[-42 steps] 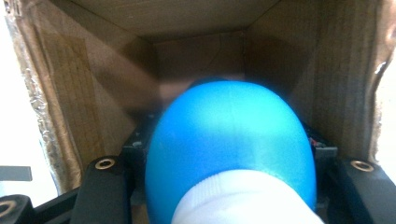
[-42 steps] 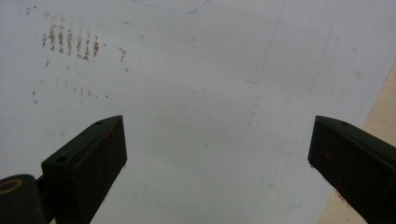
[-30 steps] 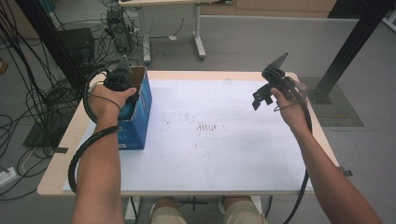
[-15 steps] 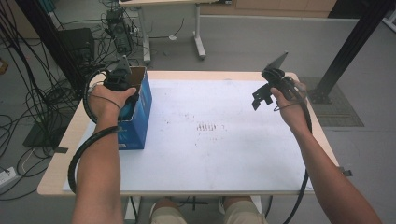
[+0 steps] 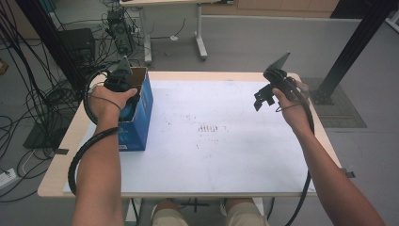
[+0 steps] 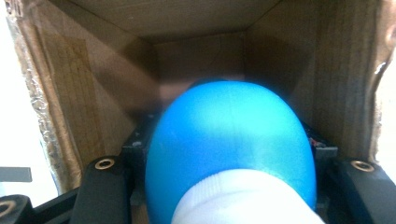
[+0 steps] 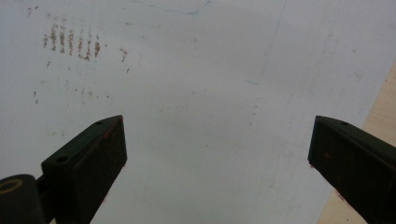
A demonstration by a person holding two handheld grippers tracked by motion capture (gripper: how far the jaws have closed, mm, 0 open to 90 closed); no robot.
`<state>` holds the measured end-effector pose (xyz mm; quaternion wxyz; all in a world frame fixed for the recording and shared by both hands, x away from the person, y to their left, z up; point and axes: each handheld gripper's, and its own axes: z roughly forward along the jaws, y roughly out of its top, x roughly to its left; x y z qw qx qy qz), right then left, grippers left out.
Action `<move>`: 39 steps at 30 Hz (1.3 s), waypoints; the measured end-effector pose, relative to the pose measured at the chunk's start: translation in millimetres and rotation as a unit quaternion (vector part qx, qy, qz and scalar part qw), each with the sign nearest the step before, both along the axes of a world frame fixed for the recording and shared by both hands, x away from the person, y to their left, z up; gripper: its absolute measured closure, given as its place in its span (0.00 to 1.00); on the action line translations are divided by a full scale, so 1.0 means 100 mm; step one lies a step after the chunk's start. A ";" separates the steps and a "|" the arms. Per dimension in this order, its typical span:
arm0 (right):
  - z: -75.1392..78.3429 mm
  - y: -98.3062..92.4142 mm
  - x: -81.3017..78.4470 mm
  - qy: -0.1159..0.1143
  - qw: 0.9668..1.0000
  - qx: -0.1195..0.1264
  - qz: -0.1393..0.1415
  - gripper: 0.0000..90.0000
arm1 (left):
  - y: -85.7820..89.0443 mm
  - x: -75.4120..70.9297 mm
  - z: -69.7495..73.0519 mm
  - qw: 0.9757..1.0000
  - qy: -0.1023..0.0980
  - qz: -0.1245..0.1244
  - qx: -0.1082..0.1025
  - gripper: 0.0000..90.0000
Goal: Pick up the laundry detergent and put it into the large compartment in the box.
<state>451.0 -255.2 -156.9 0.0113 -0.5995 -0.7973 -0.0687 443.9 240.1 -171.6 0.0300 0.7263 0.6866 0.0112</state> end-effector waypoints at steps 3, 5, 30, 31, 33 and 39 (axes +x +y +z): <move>0.00 0.01 0.00 0.000 1.000 -0.001 0.000 0.05 | 0.00 0.00 0.00 1.000 0.000 0.000 0.000 0.43; 0.00 0.01 0.00 0.001 1.000 -0.001 -0.001 0.05 | 0.01 0.00 0.00 1.000 -0.001 0.000 -0.001 0.43; 0.01 0.02 0.01 0.000 1.000 0.000 0.001 0.05 | 0.01 -0.11 0.19 0.999 -0.033 0.000 0.005 0.35; 0.00 0.02 0.00 -0.001 1.000 0.000 0.002 0.05 | -0.01 -0.12 0.20 0.999 -0.034 0.000 0.007 0.35; 0.01 0.03 0.00 0.000 1.000 0.001 0.002 0.05 | -0.03 -0.12 0.23 0.999 -0.035 -0.002 0.011 0.34; 0.01 0.03 -0.01 -0.003 1.000 0.003 0.005 0.05 | -0.06 -0.17 0.36 0.999 -0.045 -0.005 0.012 0.32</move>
